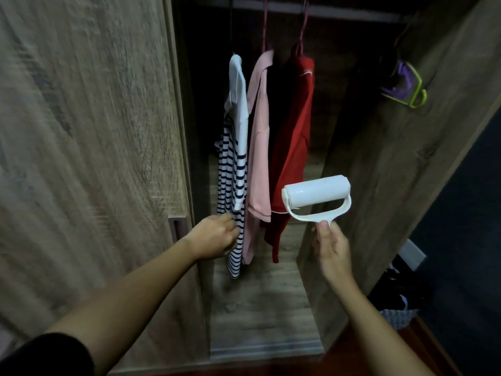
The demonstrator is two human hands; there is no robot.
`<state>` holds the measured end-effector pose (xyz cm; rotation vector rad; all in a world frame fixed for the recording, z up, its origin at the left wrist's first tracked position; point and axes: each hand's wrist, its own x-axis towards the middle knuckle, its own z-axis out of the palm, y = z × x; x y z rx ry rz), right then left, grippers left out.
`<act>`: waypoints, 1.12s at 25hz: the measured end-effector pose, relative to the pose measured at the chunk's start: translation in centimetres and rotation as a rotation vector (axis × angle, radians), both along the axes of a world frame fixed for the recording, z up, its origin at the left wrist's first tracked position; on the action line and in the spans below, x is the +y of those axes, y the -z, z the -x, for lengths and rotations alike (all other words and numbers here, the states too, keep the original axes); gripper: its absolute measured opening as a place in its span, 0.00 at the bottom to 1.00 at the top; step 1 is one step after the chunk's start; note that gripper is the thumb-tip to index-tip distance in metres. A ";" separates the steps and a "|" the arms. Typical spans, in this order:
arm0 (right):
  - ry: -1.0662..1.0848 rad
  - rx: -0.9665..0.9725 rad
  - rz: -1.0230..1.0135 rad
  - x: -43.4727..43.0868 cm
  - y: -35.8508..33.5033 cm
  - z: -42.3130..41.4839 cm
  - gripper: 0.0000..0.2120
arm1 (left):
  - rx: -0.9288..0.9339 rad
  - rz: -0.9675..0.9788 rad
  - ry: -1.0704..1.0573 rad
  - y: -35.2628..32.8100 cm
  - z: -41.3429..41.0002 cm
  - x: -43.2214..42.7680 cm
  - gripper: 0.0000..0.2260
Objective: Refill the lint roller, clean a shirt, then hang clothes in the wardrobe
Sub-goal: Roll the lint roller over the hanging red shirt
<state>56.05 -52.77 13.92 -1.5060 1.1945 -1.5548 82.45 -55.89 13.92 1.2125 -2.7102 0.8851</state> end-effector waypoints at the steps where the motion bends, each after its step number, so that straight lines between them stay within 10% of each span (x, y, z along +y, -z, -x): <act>1: 0.013 -0.019 0.000 -0.1 -0.3 0.4 0.26 | 0.129 0.052 0.023 -1.1 1.6 -0.7 0.12; 9: 0.138 -0.094 -0.015 -3.6 -1.5 6.4 0.26 | 1.086 -0.117 -0.420 -10.5 14.0 -7.9 0.26; 14: 0.088 -0.116 0.018 -8.2 -4.1 8.2 0.31 | 1.375 -0.082 -0.324 -9.7 14.0 -9.9 0.07; 17: -0.075 -0.189 -0.005 -11.7 -5.5 7.4 0.17 | 1.566 0.151 -0.331 -10.2 11.7 -6.9 0.03; 22: -0.239 -0.157 0.005 -15.0 -7.1 2.8 0.05 | 1.426 0.513 -0.468 -13.8 5.8 -5.1 0.07; 28: -0.268 -0.096 0.156 -16.2 -11.0 -5.2 0.16 | 1.052 0.635 -0.343 -17.6 0.4 -3.5 0.09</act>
